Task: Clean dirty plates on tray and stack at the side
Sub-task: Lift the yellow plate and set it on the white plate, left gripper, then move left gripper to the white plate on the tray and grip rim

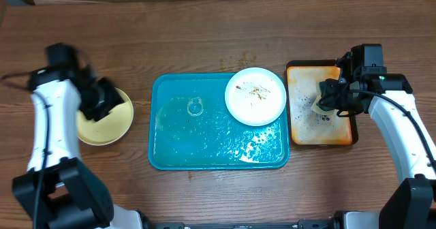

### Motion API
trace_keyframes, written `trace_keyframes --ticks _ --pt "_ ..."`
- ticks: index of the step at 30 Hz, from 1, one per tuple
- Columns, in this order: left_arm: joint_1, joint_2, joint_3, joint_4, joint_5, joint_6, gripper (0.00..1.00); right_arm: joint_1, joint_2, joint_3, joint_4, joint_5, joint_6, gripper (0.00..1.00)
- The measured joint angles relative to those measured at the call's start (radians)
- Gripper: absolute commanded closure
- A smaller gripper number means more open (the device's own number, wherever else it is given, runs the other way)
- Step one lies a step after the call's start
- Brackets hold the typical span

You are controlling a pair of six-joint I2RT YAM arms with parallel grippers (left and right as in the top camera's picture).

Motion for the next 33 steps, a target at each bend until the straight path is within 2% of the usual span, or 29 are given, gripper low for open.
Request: trace_keyframes --ticks 5,11,13,19,23,29,33 --pt "-0.21 0.0 0.0 0.118 0.082 0.092 0.42 0.0 0.0 0.0 -0.001 0.0 0.0 0.96" --pt "-0.409 0.004 0.0 0.204 0.103 0.106 0.46 0.0 0.0 0.0 -0.004 0.0 0.0 0.96" --pt "-0.468 0.016 0.0 0.199 0.09 0.072 0.45 0.0 0.0 0.0 -0.004 0.0 0.0 0.96" --pt "-0.618 0.111 0.0 0.175 0.053 -0.143 0.46 0.0 0.0 0.0 -0.004 0.0 0.0 0.96" --pt "-0.697 0.179 0.0 0.215 0.045 -0.285 0.46 0.0 0.0 0.0 -0.005 0.0 0.0 0.96" --pt "-0.787 0.257 0.0 0.291 0.039 -0.451 0.49 0.0 0.0 0.0 -0.008 0.0 -0.001 0.96" --pt "-0.818 0.28 0.0 0.291 0.01 -0.514 0.52 0.0 0.0 0.0 -0.007 0.0 0.0 0.96"
